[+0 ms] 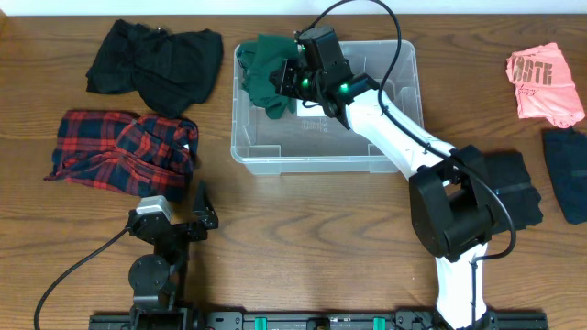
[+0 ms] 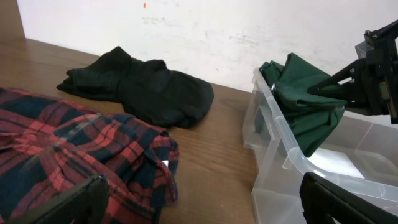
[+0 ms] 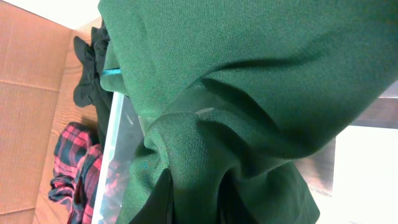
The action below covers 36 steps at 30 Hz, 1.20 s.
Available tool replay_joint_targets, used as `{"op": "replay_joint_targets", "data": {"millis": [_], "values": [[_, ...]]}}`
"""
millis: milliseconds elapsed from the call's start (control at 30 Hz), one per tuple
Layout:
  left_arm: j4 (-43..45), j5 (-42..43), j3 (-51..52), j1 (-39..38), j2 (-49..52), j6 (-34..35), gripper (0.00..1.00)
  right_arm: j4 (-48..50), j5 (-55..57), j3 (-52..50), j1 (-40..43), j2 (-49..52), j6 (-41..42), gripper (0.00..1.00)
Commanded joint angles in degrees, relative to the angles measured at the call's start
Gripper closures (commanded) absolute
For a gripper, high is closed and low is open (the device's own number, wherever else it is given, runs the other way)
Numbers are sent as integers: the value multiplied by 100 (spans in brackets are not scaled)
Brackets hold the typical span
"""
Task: Pack container
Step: 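Carry the green shirt with the right gripper into the clear bin, then open the right gripper and lift it out of the bin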
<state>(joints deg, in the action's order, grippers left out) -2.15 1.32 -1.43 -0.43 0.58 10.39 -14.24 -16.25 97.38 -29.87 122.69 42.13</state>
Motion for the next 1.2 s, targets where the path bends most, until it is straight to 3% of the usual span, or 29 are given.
{"op": "replay_joint_targets", "data": {"millis": [0,500,533,600,633,700,1000,1167], "values": [[-199,-107,120,26,-28,-92,2,-13,-212,35,-74,35,-28,99],[-199,-107,120,26,-28,-92,2,-553,-365,35,-275,35,-457,99],[-199,-107,120,26,-28,-92,2,-514,-363,35,-260,35,-503,95],[-199,-107,120,26,-28,-92,2,-431,-352,35,-232,35,-649,59],[-199,-107,120,26,-28,-92,2,-398,-302,35,-205,35,-730,32],[-199,-107,120,26,-28,-92,2,-348,-308,35,-155,35,-896,11],[-199,-107,120,26,-28,-92,2,-420,-885,131,393,-103,-1937,1],[-199,-107,120,26,-28,-92,2,-1182,-737,267,780,-398,-2962,1]]}}
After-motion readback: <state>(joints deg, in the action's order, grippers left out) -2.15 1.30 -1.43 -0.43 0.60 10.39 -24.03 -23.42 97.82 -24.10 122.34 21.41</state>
